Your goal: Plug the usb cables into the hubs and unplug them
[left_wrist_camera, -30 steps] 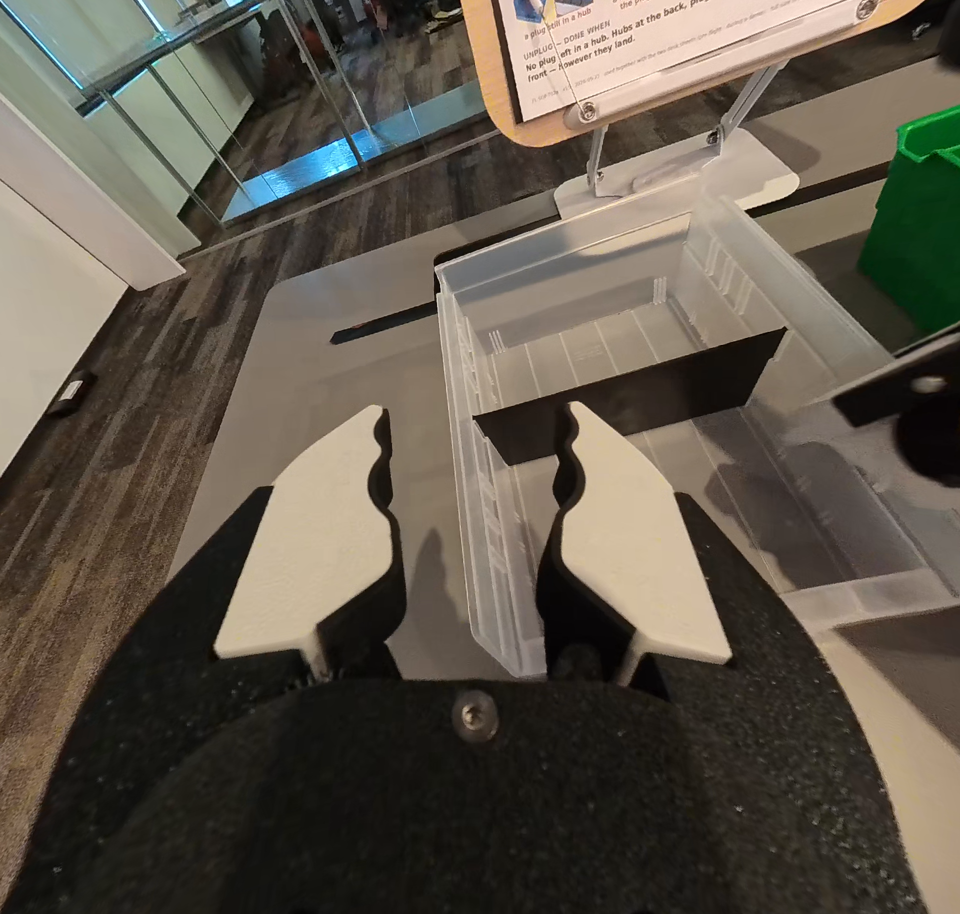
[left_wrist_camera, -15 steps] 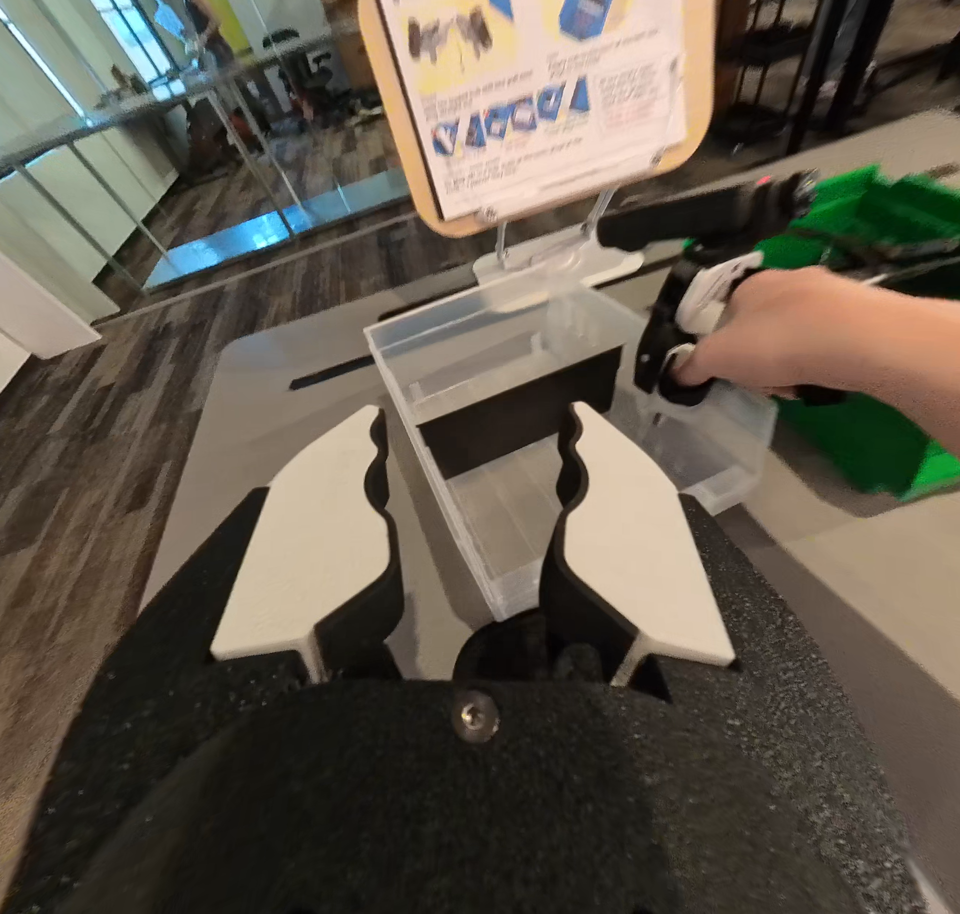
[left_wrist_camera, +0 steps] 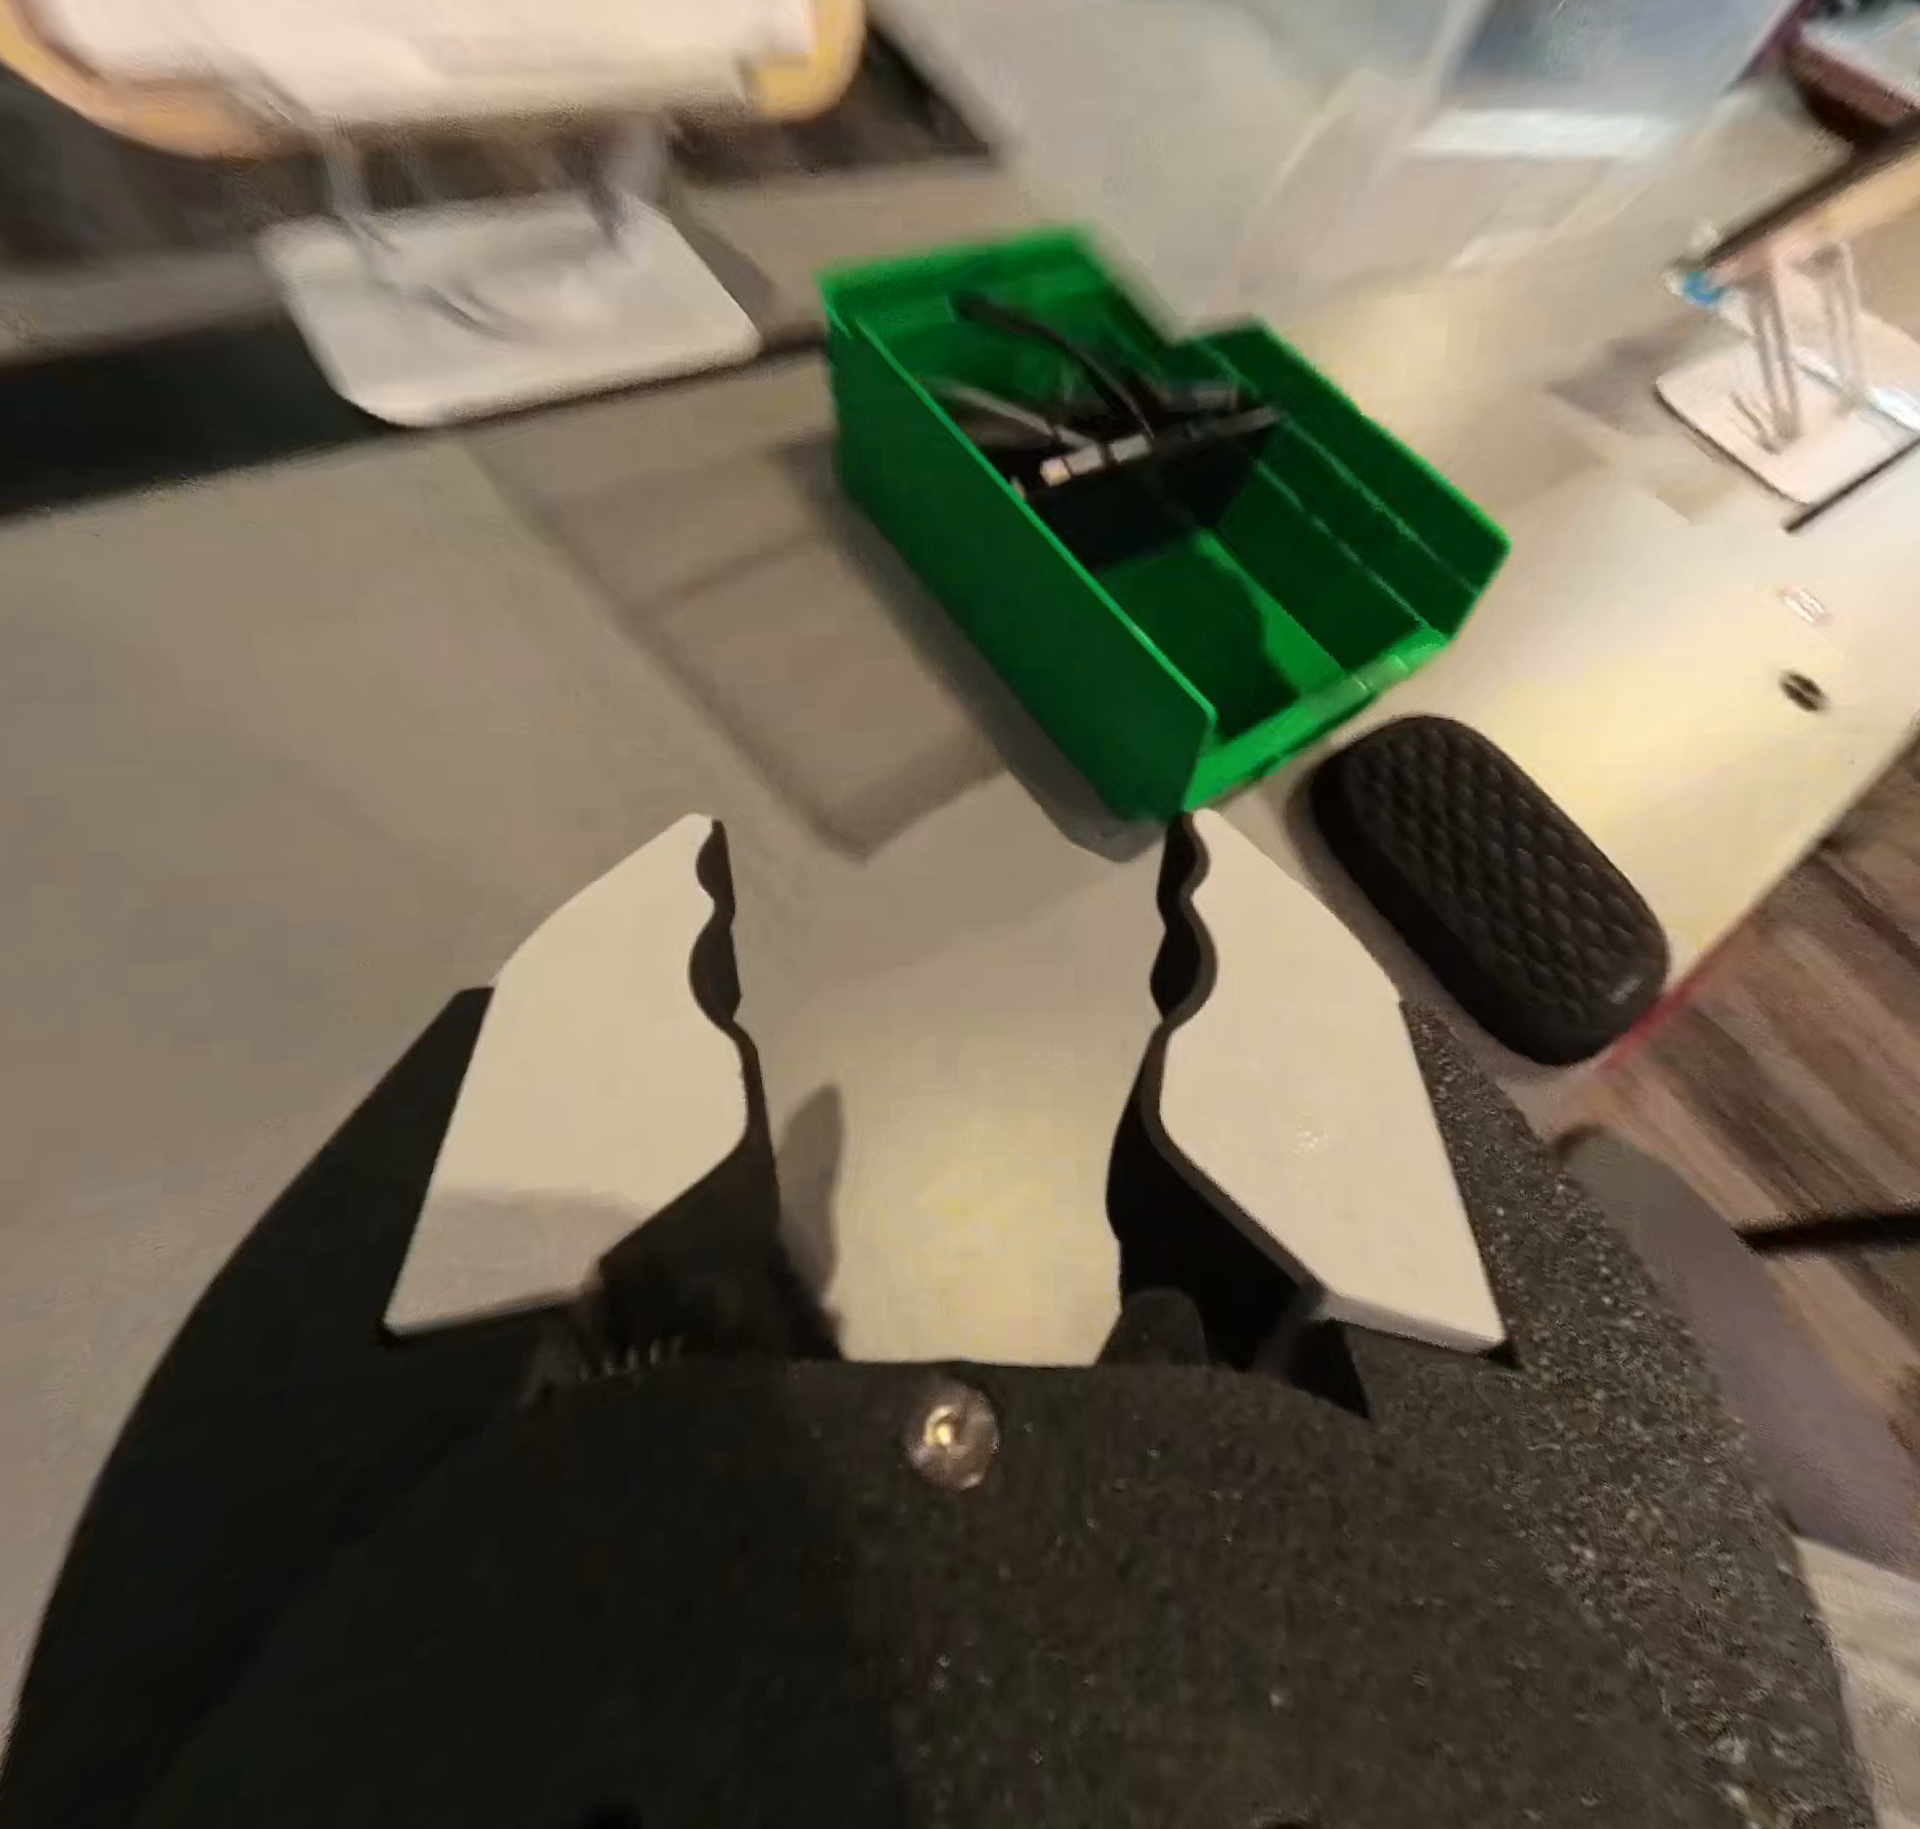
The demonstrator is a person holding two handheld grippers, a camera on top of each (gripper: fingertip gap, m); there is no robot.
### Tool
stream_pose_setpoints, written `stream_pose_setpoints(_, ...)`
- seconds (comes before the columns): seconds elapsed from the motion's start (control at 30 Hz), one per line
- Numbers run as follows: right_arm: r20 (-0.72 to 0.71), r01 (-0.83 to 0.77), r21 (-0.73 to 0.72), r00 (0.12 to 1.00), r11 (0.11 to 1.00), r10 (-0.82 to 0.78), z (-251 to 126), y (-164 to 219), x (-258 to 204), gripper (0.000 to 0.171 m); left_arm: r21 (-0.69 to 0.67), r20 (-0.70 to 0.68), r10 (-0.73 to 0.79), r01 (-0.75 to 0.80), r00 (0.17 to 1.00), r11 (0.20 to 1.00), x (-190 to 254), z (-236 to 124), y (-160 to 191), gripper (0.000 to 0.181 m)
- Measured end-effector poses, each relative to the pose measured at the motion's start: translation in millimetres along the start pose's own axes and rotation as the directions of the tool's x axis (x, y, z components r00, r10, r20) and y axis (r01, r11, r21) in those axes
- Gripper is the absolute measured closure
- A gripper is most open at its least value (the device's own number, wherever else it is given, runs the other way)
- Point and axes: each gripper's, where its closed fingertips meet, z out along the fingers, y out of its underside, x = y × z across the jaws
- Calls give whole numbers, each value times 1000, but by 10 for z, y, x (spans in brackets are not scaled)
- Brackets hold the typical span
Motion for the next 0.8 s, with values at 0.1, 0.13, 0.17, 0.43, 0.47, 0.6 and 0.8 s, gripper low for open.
stream_pose_setpoints(0.1, -144, -116, 20, 983, 993, 118, -411, 408, 1019, 167, -151, -88, -62, 48, 994, 987, 113, 775, 12, 107)
stream_pose_setpoints(0.13, -189, -161, 23, 968, 987, 163, -501, 584, 1339, 167, -193, -96, -71, 52, 993, 980, 153, 1013, 9, 107)
stream_pose_setpoints(0.17, -231, -207, 23, 951, 978, 206, -565, 771, 1641, 167, -240, -87, -76, 53, 993, 969, 175, 1238, 18, 108)
stream_pose_setpoints(0.43, -353, -451, -63, 845, 890, 403, -155, 2110, 3048, 167, -600, -86, -215, 121, 973, 790, 364, 2126, 179, 122)
stream_pose_setpoints(0.47, -341, -455, -84, 849, 887, 403, -42, 2198, 3093, 167, -644, -82, -235, 128, 969, 754, 362, 2120, 201, 133)
stream_pose_setpoints(0.6, -301, -419, -148, 882, 896, 362, 340, 2308, 3120, 167, -774, -106, -296, 108, 949, 623, 435, 2102, 220, 164)
stream_pose_setpoints(0.8, -265, -344, -125, 915, 930, 303, 626, 2036, 2852, 167, -820, 33, -135, 104, 990, 563, -154, 2058, 122, 176)
